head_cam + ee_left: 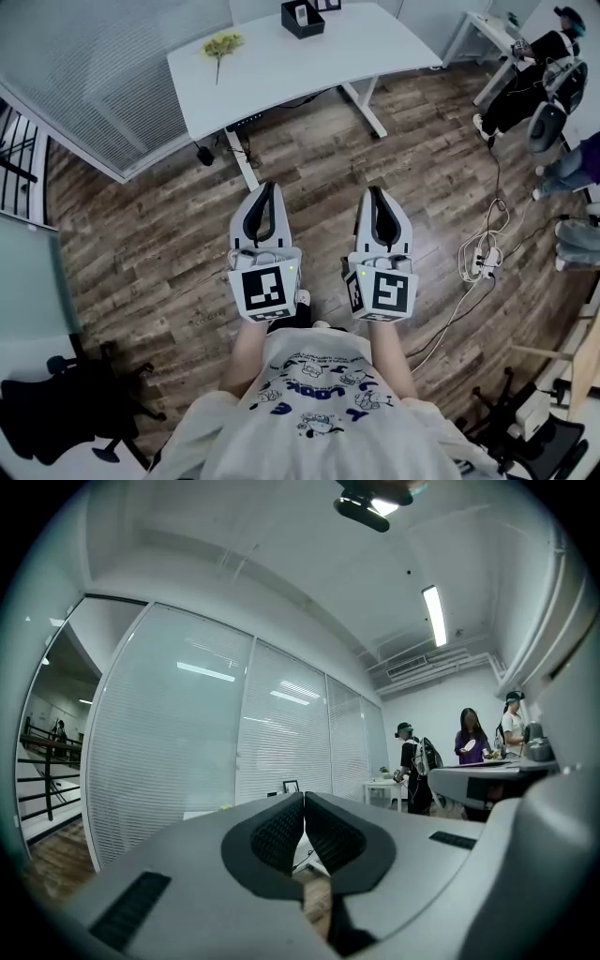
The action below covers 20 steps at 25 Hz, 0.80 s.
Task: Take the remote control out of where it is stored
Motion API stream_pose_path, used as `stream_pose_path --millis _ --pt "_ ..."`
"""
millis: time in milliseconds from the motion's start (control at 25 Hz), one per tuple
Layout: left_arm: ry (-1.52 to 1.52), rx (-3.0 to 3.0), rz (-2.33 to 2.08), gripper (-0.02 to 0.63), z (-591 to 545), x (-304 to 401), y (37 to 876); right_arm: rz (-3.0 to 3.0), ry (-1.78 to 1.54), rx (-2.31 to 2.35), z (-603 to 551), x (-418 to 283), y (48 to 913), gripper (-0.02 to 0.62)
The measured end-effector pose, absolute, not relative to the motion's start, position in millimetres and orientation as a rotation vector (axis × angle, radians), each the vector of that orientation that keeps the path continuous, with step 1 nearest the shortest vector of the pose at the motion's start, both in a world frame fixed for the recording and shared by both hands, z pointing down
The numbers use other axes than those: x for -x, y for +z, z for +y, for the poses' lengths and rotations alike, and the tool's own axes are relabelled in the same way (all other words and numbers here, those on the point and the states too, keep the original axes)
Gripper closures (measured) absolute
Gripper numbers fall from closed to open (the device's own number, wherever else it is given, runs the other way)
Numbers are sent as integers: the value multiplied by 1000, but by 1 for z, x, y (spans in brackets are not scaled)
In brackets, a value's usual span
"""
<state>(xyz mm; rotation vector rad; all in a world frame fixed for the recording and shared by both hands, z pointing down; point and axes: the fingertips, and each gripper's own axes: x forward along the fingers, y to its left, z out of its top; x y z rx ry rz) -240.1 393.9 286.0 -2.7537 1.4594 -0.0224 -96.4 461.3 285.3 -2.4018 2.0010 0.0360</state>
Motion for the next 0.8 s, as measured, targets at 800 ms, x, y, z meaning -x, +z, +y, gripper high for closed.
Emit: stream_pose_path --millis 800 --pt "-64 2772 1466 589 299 217 308 1995 -58 2401 369 69 312 549"
